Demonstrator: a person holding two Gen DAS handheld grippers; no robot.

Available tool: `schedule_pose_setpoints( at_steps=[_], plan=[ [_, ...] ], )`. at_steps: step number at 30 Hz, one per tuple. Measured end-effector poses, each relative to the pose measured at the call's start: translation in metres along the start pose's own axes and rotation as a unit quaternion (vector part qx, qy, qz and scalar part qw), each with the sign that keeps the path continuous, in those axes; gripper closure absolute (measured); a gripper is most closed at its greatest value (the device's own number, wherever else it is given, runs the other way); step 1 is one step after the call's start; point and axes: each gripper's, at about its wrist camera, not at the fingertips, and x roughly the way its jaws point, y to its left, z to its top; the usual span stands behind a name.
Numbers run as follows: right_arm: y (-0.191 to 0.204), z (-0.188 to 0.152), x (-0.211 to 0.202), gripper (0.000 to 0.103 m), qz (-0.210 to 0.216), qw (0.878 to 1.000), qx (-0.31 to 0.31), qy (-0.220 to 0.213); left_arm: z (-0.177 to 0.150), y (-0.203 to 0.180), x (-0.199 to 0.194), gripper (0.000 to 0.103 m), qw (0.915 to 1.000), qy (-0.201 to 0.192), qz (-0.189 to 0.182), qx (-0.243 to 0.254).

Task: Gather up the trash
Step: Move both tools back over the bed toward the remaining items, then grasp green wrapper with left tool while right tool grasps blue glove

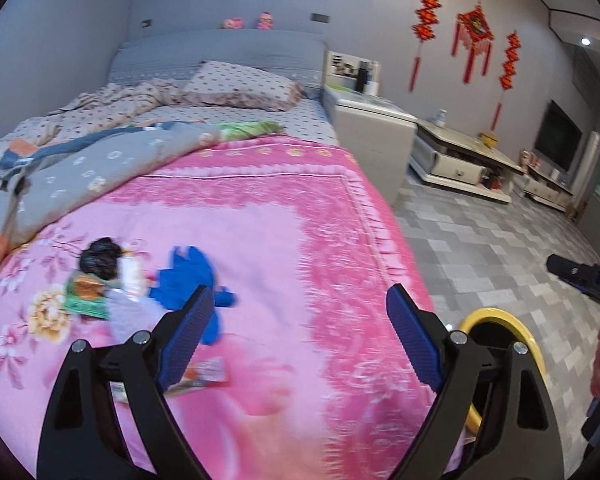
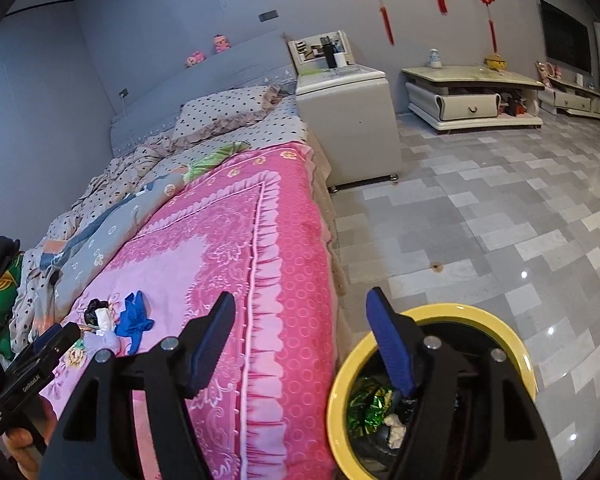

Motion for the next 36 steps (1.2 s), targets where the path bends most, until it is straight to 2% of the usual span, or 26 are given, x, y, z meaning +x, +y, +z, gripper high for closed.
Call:
schedule_pose_setpoints(
  at_steps=[8, 13, 18, 26, 36],
  plan=[
    [0.083, 0.01, 0.032, 0.032, 0.047, 0.998, -0.041, 0.015, 0.002, 0.103, -0.009, 0.018, 0.9971, -0.004, 0.066, -0.038],
    [0.132, 0.011, 0.059, 0.027, 0.066, 0.995, -0.066, 0.03, -0.003, 0.156, -0.004, 0.018, 0.9928, 0.005, 0.106, -0.056],
    [0.175, 0.007, 0.091, 0.027, 0.077, 0.992, -0.091, 0.053, -0.01, 0.197, 0.01, 0.018, 0.9879, 0.02, 0.134, -0.075],
    [0.225, -0.01, 0.145, 0.027, 0.083, 0.985, -0.119, 0.092, -0.024, 0.243, 0.044, 0.018, 0.9812, 0.044, 0.154, -0.108],
    [0.257, -0.032, 0.209, 0.027, 0.081, 0.978, -0.137, 0.137, -0.033, 0.277, 0.085, 0.018, 0.9761, 0.062, 0.155, -0.139]
  ],
)
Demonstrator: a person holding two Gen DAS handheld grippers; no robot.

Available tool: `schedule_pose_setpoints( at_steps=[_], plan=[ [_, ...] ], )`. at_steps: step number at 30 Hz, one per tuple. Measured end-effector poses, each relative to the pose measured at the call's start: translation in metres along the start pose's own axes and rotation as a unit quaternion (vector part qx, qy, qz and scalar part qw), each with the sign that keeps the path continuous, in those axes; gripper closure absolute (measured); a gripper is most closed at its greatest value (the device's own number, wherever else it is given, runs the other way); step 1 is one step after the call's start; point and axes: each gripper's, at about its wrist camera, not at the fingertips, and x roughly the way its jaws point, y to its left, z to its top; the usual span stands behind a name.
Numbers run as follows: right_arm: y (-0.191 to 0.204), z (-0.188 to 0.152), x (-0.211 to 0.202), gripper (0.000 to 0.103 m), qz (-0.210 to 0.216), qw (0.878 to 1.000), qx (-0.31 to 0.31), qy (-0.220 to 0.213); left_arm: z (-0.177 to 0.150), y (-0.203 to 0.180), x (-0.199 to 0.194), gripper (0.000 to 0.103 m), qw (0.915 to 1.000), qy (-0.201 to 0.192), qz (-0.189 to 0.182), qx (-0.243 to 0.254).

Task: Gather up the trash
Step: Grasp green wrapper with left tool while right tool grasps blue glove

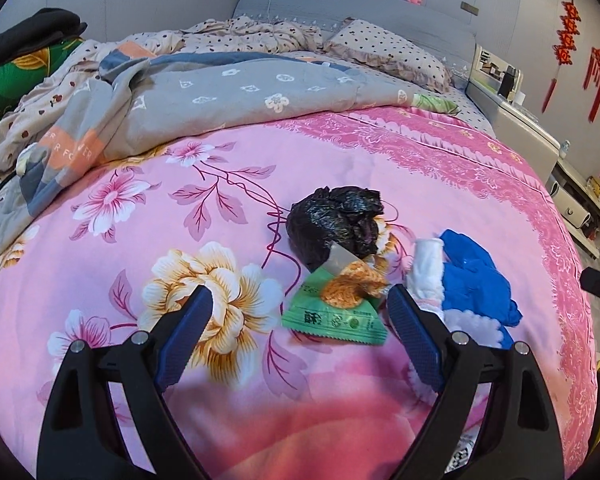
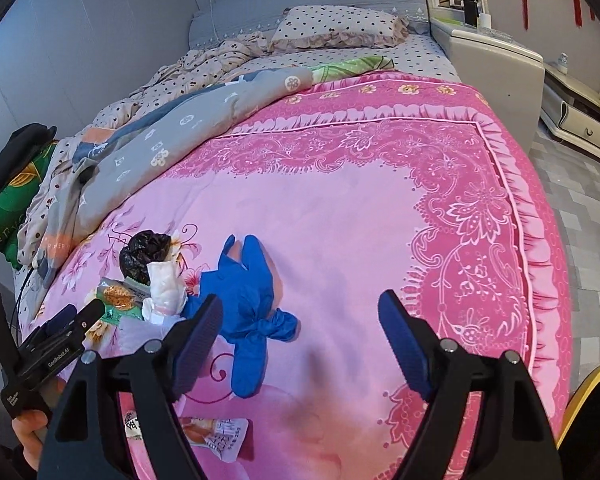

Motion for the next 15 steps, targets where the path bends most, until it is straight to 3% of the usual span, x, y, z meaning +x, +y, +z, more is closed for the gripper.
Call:
schedule_pose_setpoints(
  at_steps=[15],
  plan=[
    [0.031, 0.007, 0.077, 0.025, -0.016, 0.999, -0.034, 0.033, -0.006, 0.001, 0.042, 0.02, 0.9994, 0.016, -0.026, -0.017]
  ],
)
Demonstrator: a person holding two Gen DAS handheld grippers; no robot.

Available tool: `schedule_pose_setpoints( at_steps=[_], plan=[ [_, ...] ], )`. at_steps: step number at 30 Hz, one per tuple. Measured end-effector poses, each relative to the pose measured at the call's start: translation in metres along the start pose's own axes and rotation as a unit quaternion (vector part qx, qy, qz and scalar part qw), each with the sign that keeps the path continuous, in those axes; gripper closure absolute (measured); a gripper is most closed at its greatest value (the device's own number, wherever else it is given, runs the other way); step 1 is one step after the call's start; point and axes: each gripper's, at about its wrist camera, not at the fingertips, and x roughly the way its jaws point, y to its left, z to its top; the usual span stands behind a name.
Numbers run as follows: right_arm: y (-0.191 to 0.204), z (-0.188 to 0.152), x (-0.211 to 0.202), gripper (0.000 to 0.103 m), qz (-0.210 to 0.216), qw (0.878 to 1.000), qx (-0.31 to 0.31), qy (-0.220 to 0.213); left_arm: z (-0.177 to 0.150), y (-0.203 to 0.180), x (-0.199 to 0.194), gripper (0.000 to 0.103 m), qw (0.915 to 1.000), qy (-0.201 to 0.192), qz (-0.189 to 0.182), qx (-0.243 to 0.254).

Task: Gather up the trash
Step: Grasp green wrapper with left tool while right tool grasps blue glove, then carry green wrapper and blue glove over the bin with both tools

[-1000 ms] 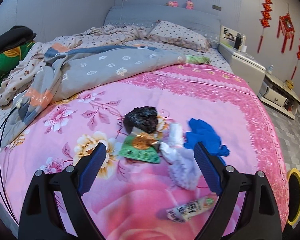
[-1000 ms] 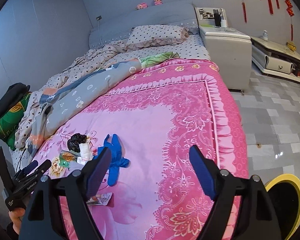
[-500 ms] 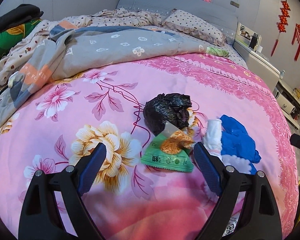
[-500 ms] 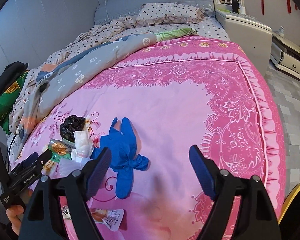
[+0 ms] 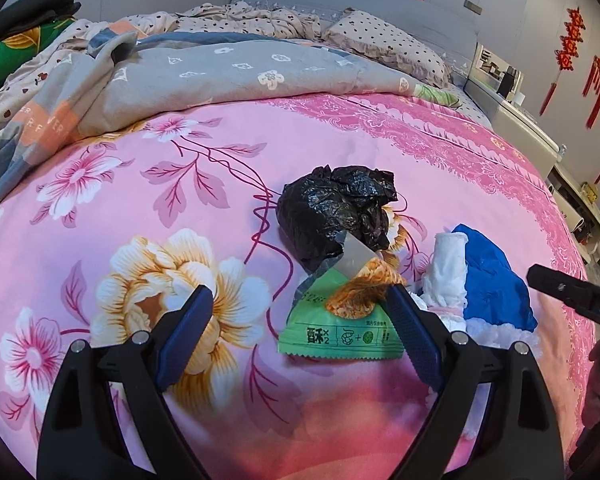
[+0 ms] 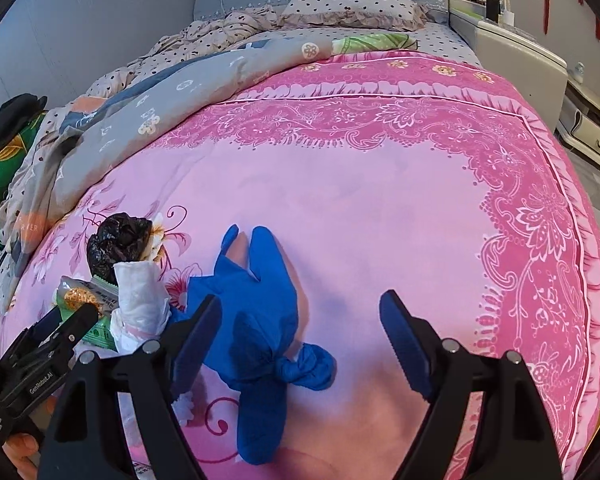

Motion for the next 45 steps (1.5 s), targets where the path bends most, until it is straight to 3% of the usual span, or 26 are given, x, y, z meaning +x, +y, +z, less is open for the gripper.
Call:
schedule_pose_setpoints(
  at_steps=[5, 8, 10, 13, 15, 20, 24, 35, 45],
  plan=[
    [0.009, -0.004, 0.018, 0.025, -0.019, 1.0, -0.018, 0.008, -0.003, 0.0, 0.009, 0.037, 0.9999, 0.009, -0.006, -0.003],
    [0.013, -0.008, 0.026, 0.026, -0.026, 0.999, -0.025, 0.015, -0.005, 0.0, 0.012, 0.055, 0.9998, 0.013, -0.016, -0.004],
    [0.017, -0.01, 0.027, 0.034, -0.031, 0.999, -0.033, 0.012, -0.006, 0.0, 0.013, 0.067, 0.9998, 0.011, -0.014, -0.004],
    [0.026, -0.014, 0.028, 0.057, -0.029, 0.998, -0.048, 0.014, -0.007, 0.0, 0.01, 0.083, 0.9999, 0.002, -0.016, -0.005],
    [0.032, -0.016, 0.03, 0.074, -0.02, 0.998, -0.055, 0.021, -0.007, 0.002, 0.007, 0.087, 0.9998, -0.003, -0.017, -0.008],
    [0.036, -0.018, 0.03, 0.089, -0.013, 0.998, -0.059, 0.029, -0.007, 0.0, 0.003, 0.092, 0.9997, -0.011, -0.02, -0.003],
    [0.032, -0.02, 0.026, 0.093, -0.007, 0.998, -0.05, 0.034, -0.008, -0.002, -0.003, 0.094, 0.9998, -0.014, -0.016, 0.0],
    [0.031, -0.037, -0.004, 0.095, 0.021, 0.998, -0.04, 0.034, -0.016, -0.007, -0.025, 0.1, 0.9997, -0.015, -0.016, 0.007],
    [0.01, -0.046, -0.036, 0.095, 0.017, 1.0, -0.014, 0.022, -0.024, -0.004, -0.057, 0.101, 0.9997, -0.021, -0.011, 0.0]
  ],
)
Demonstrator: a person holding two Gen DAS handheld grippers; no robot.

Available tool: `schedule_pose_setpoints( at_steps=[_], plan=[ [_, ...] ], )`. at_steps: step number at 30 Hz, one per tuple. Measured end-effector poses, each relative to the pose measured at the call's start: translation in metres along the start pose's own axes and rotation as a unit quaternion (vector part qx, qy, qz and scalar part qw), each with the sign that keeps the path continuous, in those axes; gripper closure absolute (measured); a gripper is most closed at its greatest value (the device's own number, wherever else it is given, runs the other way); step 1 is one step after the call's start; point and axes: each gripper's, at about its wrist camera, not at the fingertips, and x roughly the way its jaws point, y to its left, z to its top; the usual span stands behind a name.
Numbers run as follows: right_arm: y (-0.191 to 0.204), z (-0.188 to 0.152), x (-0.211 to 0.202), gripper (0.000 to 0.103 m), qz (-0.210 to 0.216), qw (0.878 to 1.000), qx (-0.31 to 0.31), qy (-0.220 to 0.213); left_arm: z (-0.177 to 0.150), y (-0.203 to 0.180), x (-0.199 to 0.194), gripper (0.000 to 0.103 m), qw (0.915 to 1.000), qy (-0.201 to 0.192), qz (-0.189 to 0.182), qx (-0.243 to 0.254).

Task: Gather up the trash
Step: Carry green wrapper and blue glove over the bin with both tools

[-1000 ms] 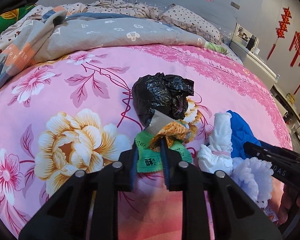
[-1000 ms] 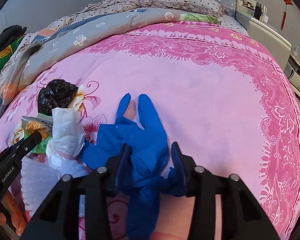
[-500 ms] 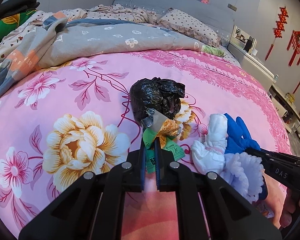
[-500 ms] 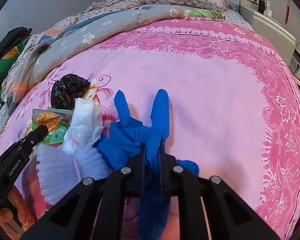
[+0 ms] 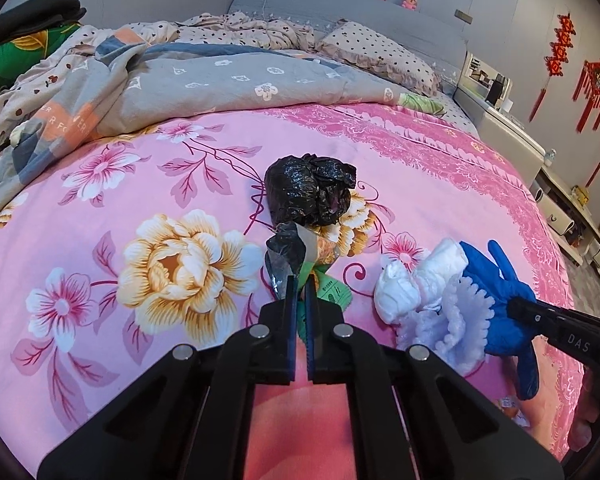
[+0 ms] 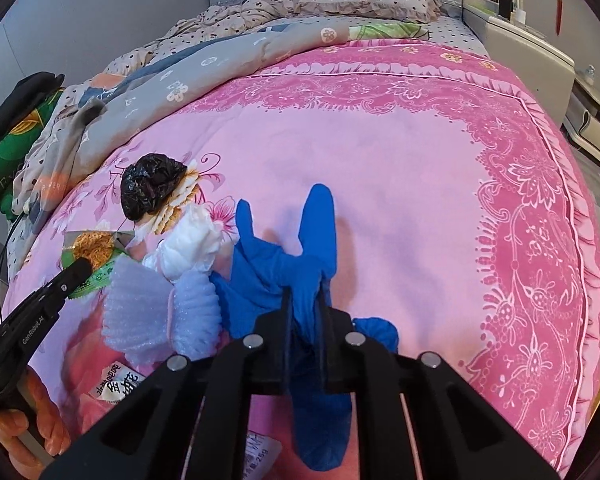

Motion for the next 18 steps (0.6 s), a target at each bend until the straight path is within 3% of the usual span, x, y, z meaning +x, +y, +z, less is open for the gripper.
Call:
schedule_pose_setpoints(
  at_steps=[18],
  plan=[
    [-0.057, -0.018, -0.071, 0.095, 0.0, 0.997, 0.059, -0.044, 0.004, -0.016, -0.068, 0.101, 0.9993, -0.034, 0.006, 0.017]
  ],
)
